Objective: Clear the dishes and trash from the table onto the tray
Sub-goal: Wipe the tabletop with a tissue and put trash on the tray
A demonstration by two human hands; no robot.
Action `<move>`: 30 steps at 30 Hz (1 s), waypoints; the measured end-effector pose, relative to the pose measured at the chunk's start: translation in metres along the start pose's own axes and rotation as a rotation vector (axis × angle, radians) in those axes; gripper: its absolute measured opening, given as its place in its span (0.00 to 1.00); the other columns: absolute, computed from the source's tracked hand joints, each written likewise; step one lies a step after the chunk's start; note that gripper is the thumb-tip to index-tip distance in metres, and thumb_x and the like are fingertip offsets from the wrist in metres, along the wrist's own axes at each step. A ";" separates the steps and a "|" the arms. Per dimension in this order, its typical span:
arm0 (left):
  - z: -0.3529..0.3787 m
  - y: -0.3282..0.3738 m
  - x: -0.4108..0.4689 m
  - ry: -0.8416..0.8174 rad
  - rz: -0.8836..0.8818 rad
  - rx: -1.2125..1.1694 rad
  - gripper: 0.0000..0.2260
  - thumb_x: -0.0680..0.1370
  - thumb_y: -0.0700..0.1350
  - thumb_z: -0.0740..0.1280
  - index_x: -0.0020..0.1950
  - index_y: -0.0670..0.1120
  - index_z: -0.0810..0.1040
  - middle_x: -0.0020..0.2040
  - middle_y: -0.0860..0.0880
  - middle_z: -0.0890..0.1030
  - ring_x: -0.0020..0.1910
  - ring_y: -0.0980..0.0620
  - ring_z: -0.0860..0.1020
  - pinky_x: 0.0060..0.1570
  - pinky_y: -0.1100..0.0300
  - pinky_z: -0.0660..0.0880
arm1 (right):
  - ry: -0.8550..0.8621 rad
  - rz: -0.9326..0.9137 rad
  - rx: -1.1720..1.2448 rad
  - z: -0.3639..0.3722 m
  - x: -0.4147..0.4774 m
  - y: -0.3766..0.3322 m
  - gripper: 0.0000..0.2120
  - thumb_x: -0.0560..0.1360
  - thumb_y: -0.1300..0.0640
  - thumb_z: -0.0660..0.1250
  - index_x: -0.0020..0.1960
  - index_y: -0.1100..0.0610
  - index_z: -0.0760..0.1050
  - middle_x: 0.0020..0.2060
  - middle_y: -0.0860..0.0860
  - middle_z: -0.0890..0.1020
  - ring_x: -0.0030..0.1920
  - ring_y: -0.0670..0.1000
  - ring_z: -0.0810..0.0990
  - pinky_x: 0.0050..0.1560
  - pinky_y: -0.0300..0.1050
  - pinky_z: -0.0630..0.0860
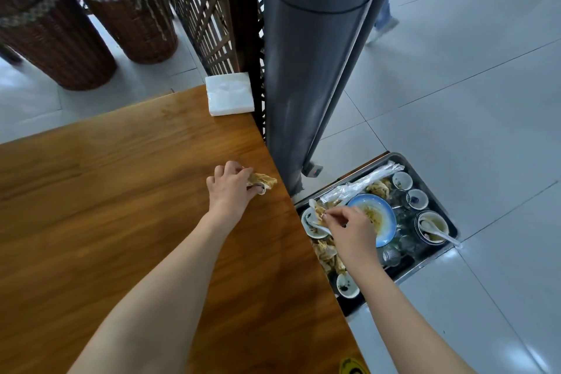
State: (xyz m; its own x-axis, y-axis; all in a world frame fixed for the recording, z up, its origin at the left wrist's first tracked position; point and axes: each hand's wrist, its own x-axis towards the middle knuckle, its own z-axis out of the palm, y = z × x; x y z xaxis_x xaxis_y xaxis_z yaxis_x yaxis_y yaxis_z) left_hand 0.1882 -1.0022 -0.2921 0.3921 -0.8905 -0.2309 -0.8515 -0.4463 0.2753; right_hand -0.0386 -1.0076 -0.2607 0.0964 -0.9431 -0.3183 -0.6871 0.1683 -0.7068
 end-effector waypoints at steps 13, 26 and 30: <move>0.004 0.003 -0.008 0.046 0.014 -0.036 0.13 0.78 0.53 0.66 0.60 0.49 0.77 0.67 0.49 0.71 0.68 0.45 0.63 0.63 0.49 0.60 | -0.004 -0.005 -0.016 -0.004 -0.002 0.002 0.04 0.76 0.55 0.68 0.45 0.46 0.75 0.41 0.39 0.74 0.48 0.49 0.76 0.57 0.60 0.73; 0.005 0.017 -0.023 0.127 -0.149 -0.070 0.09 0.78 0.52 0.66 0.55 0.50 0.77 0.57 0.51 0.78 0.61 0.48 0.68 0.59 0.51 0.57 | -0.009 -0.028 -0.051 0.000 -0.007 0.004 0.04 0.76 0.55 0.68 0.44 0.48 0.75 0.40 0.41 0.73 0.47 0.49 0.76 0.56 0.60 0.73; 0.001 0.022 -0.027 0.141 -0.248 -0.205 0.08 0.77 0.51 0.67 0.53 0.51 0.74 0.51 0.52 0.79 0.54 0.51 0.70 0.55 0.53 0.57 | -0.004 -0.017 -0.042 -0.002 -0.008 0.006 0.01 0.76 0.55 0.68 0.46 0.50 0.77 0.42 0.43 0.74 0.48 0.50 0.76 0.56 0.60 0.73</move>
State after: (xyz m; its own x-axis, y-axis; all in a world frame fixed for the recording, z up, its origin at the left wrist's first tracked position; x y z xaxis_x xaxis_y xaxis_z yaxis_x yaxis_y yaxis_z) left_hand 0.1586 -0.9877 -0.2808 0.6348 -0.7496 -0.1874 -0.6422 -0.6468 0.4115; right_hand -0.0445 -0.9996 -0.2610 0.1112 -0.9443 -0.3097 -0.7147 0.1406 -0.6851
